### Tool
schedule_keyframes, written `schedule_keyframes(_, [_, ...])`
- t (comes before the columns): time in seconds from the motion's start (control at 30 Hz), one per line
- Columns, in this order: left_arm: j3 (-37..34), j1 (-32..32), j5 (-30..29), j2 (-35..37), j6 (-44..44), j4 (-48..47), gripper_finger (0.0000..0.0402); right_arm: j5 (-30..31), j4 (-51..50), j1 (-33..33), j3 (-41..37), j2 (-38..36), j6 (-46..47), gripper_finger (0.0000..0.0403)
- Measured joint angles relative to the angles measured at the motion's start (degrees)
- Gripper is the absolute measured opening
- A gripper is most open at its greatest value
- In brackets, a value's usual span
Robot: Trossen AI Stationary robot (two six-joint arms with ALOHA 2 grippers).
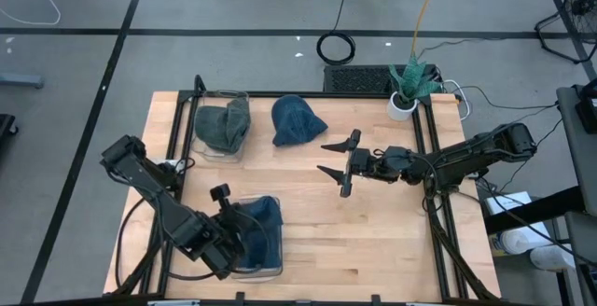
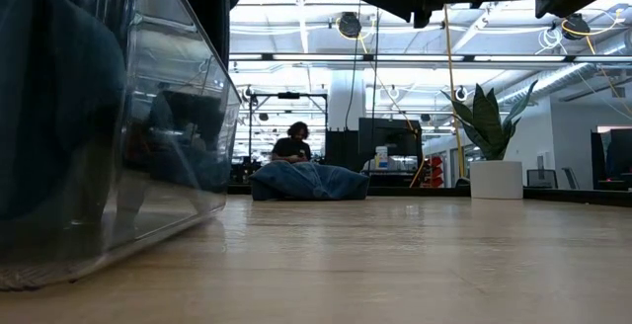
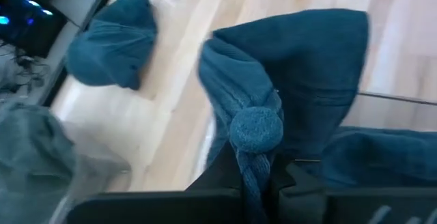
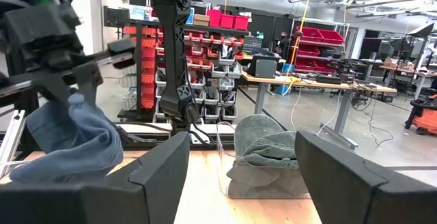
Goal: Pick & Place hat
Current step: Put the bottom blue cap into the bottom transparent bin
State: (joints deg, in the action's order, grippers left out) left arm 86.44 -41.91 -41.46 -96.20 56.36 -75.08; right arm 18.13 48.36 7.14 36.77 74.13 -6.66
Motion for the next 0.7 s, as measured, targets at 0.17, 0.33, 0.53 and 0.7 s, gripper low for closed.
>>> schedule_keyframes(0.17, [-1.6,0.0,3.64,0.0,-2.6,5.14,0.0005,0.0,0.02,0.0,0.0,0.0,0.0,0.0254])
schedule_keyframes(0.33, [-1.93,0.0,7.69,0.0,-3.75,7.66,0.0004,0.0,0.02,-0.02,0.0,0.0,0.0,0.0254])
schedule_keyframes(0.53, [-1.93,0.0,12.3,0.0,-7.19,10.81,0.0004,0.0,0.02,-0.02,0.0,0.0,0.0,0.0254])
schedule_keyframes(0.7, [-2.36,0.0,14.98,-0.02,-12.16,14.89,0.0009,0.0,0.02,-0.02,0.0,0.0,0.0,0.0254])
